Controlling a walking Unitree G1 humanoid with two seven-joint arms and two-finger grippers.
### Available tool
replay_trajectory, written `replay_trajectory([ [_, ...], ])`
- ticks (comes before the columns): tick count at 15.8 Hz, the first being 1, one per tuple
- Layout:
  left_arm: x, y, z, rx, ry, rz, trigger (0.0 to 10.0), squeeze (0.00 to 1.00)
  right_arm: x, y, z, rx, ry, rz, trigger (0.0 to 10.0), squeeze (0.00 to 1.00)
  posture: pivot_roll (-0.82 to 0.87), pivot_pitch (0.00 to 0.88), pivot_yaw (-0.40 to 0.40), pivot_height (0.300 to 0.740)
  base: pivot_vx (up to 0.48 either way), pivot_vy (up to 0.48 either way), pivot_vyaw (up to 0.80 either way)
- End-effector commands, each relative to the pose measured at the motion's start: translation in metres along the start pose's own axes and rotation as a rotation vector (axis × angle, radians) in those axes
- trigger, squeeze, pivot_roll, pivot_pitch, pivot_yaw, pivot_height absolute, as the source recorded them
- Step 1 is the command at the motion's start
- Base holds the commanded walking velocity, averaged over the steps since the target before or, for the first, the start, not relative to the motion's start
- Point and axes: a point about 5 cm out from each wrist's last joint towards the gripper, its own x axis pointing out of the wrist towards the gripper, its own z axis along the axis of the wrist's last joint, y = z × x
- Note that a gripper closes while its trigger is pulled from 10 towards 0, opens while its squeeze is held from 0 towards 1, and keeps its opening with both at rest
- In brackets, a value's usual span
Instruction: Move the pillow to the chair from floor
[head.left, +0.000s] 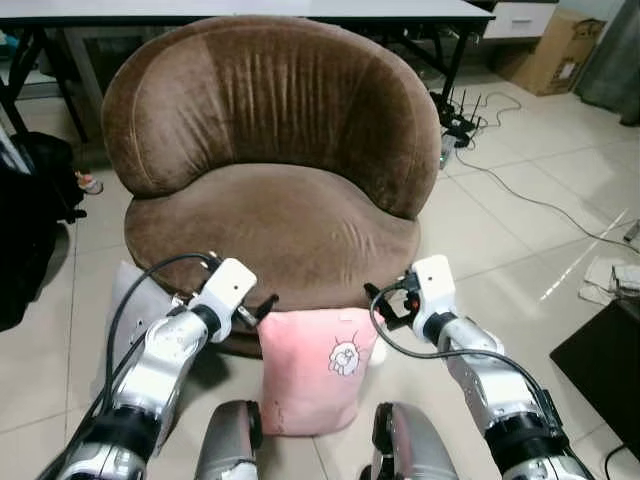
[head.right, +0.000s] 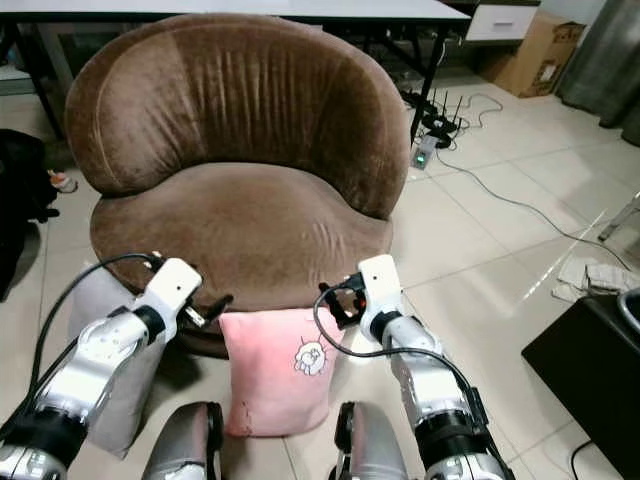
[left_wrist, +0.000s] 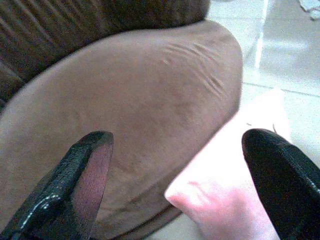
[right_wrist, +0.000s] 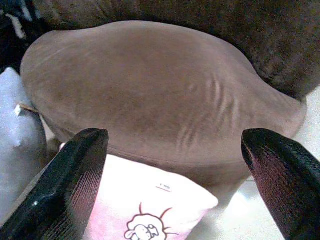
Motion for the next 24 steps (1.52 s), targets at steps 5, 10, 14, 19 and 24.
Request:
replay_trajectory([
  [5, 0.013, 0.008, -0.005, 0.084, 0.093, -0.104, 10.0, 1.00, -0.007, 0.005, 0.009, -0.125, 0.028, 0.084, 10.0, 0.00, 0.04, 0.000, -0.032, 0.600, 0.000, 0.000, 0.00],
  [10, 0.017, 0.011, -0.011, 0.064, 0.147, -0.094, 10.0, 1.00, -0.029, -0.007, 0.005, -0.105, 0.043, 0.005, 10.0, 0.00, -0.01, 0.003, -0.061, 0.600, 0.000, 0.000, 0.00],
  [14, 0.018, 0.017, -0.015, -0.027, 0.163, 0.017, 10.0, 1.00, -0.051, 0.002, 0.019, -0.114, 0.016, 0.011, 10.0, 0.00, -0.09, 0.139, -0.064, 0.600, 0.000, 0.000, 0.00],
  [19, 0.011, 0.031, -0.022, -0.224, 0.107, 0.255, 10.0, 1.00, -0.097, 0.027, 0.029, -0.145, 0.076, 0.113, 10.0, 0.00, -0.11, 0.217, -0.184, 0.600, 0.000, 0.000, 0.00],
  [24, 0.002, 0.021, -0.053, -0.465, 0.247, 0.390, 10.0, 1.00, -0.123, 0.052, 0.037, -0.176, 0.129, 0.226, 10.0, 0.00, -0.17, 0.261, -0.182, 0.600, 0.000, 0.000, 0.00],
])
